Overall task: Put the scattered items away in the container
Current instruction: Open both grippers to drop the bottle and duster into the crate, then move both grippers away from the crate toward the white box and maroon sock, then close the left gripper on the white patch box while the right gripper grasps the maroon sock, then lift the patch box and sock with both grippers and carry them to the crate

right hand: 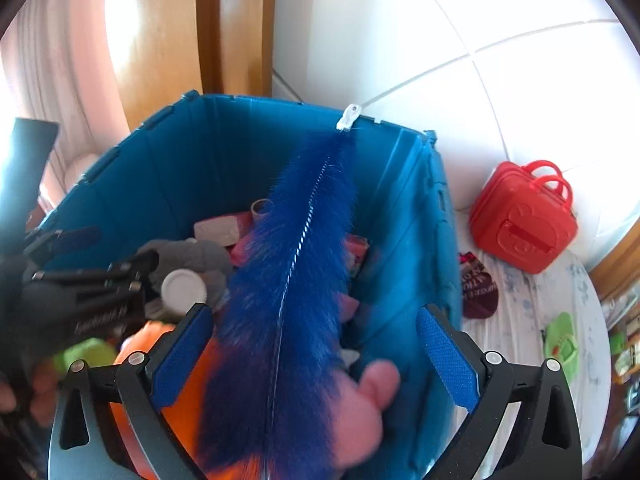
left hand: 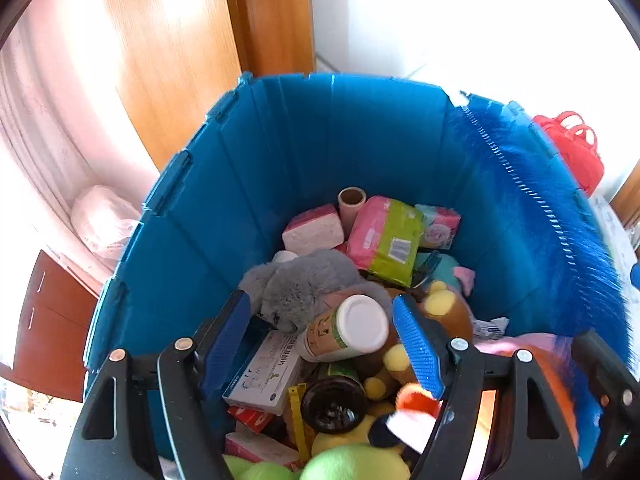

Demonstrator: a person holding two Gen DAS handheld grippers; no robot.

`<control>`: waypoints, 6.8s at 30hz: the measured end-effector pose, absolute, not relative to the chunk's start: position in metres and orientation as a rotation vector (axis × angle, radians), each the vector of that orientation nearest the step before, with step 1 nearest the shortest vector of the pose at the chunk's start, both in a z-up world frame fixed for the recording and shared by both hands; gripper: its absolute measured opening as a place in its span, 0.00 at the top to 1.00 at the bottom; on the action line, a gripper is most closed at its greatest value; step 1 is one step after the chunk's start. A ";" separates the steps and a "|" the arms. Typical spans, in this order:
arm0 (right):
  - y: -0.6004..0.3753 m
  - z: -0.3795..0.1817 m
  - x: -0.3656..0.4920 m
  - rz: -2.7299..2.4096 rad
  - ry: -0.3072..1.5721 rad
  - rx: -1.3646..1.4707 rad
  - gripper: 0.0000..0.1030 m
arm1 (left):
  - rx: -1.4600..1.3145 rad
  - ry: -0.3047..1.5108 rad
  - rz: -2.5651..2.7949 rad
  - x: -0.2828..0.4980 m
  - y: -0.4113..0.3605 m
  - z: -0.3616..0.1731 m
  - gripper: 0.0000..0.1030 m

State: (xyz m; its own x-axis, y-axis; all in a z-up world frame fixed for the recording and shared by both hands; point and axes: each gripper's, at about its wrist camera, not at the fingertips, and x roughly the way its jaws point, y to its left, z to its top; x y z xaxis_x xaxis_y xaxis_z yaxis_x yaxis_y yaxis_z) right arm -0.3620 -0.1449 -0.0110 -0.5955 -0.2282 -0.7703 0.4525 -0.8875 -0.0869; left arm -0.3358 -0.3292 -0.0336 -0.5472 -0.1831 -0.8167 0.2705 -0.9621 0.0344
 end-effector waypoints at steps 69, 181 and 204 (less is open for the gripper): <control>0.328 -0.002 -0.188 -2.765 0.006 0.955 0.00 | 0.896 0.023 -2.959 -0.134 0.082 0.017 0.06; 0.177 -0.304 -0.654 -2.198 0.144 1.230 0.87 | 1.223 0.105 -2.458 -0.537 0.063 -0.291 0.26; 0.269 -0.276 -0.563 -2.242 0.281 1.326 0.19 | 1.500 0.215 -2.446 -0.491 0.102 -0.298 0.26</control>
State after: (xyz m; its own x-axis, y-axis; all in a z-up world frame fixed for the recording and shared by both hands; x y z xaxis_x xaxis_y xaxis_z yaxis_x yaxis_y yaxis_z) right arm -0.5628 0.2685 -0.2764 -0.3889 -0.3253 -0.8619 0.5279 -0.8455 0.0809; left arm -0.4908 0.1018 -0.2983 -0.4312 -0.1452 -0.8905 0.2980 -0.9545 0.0113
